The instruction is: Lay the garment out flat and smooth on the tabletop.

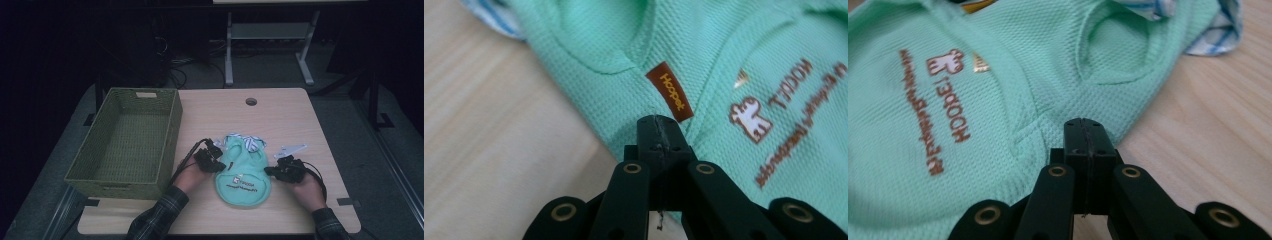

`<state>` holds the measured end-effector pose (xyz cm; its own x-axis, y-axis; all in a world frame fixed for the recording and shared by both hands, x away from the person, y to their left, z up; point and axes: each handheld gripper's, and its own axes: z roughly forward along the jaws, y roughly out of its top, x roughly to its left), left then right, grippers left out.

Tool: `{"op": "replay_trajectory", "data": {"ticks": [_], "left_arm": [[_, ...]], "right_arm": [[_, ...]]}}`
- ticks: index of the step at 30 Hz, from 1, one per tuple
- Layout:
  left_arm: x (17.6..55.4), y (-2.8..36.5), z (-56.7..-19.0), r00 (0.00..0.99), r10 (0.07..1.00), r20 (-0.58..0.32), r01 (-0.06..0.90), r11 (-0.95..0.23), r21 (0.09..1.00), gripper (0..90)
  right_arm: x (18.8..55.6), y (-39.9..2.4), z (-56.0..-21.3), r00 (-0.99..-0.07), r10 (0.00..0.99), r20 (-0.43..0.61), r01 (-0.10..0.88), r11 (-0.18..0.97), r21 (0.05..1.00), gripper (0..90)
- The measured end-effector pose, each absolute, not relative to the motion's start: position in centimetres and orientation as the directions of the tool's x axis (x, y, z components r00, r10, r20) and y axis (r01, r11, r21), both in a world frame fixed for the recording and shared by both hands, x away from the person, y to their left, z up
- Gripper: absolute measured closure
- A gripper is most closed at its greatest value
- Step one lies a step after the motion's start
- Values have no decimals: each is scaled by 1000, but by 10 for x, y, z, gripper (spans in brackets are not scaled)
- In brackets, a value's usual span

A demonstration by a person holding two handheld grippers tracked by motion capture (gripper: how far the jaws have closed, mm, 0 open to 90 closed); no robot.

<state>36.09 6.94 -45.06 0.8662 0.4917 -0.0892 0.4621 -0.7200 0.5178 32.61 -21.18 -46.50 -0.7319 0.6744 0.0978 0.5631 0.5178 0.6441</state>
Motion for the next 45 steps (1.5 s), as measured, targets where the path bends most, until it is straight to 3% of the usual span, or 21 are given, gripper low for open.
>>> {"op": "replay_trajectory", "data": {"ticks": [23, 37, 45], "left_arm": [[310, 50, -453, 907, 390, -157, 409, -737, 538, 898], [305, 41, -453, 915, 353, -194, 399, -735, 549, 895], [322, 61, -441, 885, 411, -217, 455, -669, 588, 781]], "right_arm": [[364, -204, -467, -710, 698, 90, 567, 492, 660, 900], [367, -201, -468, -716, 692, 88, 557, 491, 670, 899], [358, -199, -456, -733, 673, 95, 529, 477, 702, 899]]}}
